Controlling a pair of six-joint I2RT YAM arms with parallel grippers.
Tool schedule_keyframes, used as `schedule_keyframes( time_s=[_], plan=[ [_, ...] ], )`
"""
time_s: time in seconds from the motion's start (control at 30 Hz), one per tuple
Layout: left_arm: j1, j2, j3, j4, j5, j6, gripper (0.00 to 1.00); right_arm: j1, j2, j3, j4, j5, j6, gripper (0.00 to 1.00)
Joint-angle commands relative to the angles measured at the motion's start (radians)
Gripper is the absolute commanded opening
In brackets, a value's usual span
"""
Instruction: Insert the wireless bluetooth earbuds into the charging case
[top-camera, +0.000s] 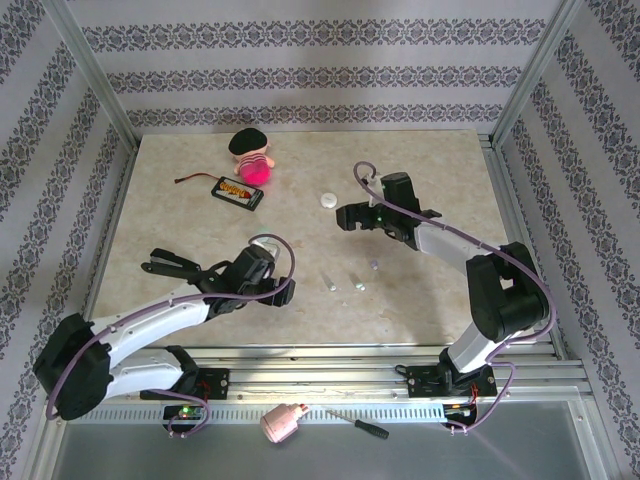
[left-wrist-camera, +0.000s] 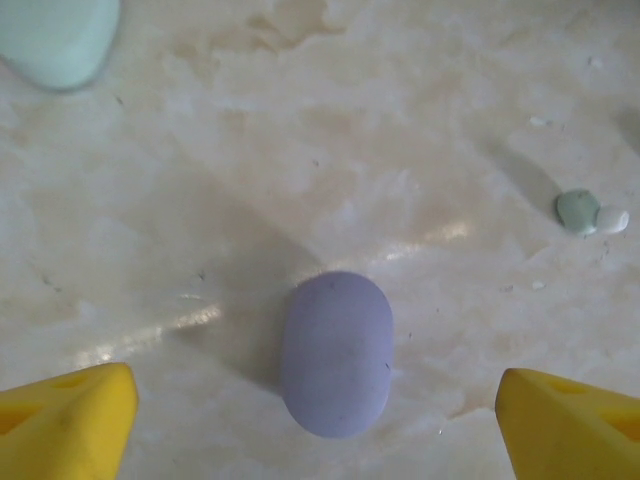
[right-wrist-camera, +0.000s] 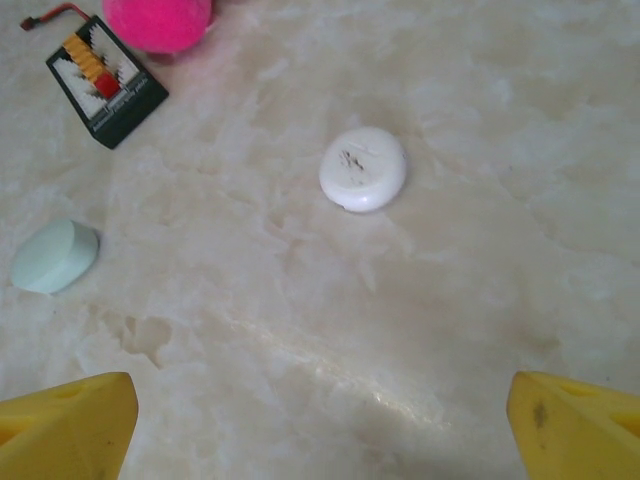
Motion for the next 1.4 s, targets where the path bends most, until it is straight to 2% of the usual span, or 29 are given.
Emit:
schedule_keyframes(
  time_s=[0.0, 0.2, 0.67, 0.93, 1.0, 1.03, 1.17, 1.23, 1.37],
  plan=[
    [-0.028, 0.042, 0.035, -0.062, 0.012, -0.062, 0.87, 0.011, -0.016, -0.012, 0.034, 0.023, -0.016, 0.94],
    [-0.049, 0.131, 0.056, -0.045, 0.031, -0.058, 0.83, 0.037, -0.002, 0.011, 0.022, 0.018, -0.046, 0.92],
    [-0.05, 0.232, 0.038, 0.038, 0.029, -0.049, 0.55, 0.053, 0.015, 0.024, 0.019, 0.03, -0.044, 0.92],
    [-0.05, 0.266, 0.04, 0.039, 0.034, -0.041, 0.52, 0.052, 0.007, 0.027, 0.013, 0.037, -0.037, 0.92],
    [-0.05, 0.262, 0.039, 0.04, 0.036, -0.041, 0.42, 0.052, 0.002, 0.03, 0.011, 0.039, -0.035, 0.92],
    [-0.05, 0.26, 0.038, 0.04, 0.033, -0.041, 0.4, 0.052, 0.0, 0.028, 0.011, 0.041, -0.031, 0.91],
    [-0.05, 0.235, 0.043, 0.041, 0.033, -0.019, 0.38, 0.049, -0.023, 0.029, 0.004, 0.042, 0.027, 0.9],
    [-0.05, 0.213, 0.037, 0.073, 0.05, 0.022, 0.37, 0.041, -0.044, 0.03, -0.016, 0.029, 0.084, 0.93],
    [-0.05, 0.135, 0.006, 0.184, 0.073, 0.132, 0.3, -0.011, -0.105, -0.001, -0.022, -0.108, 0.211, 0.98]
  ],
)
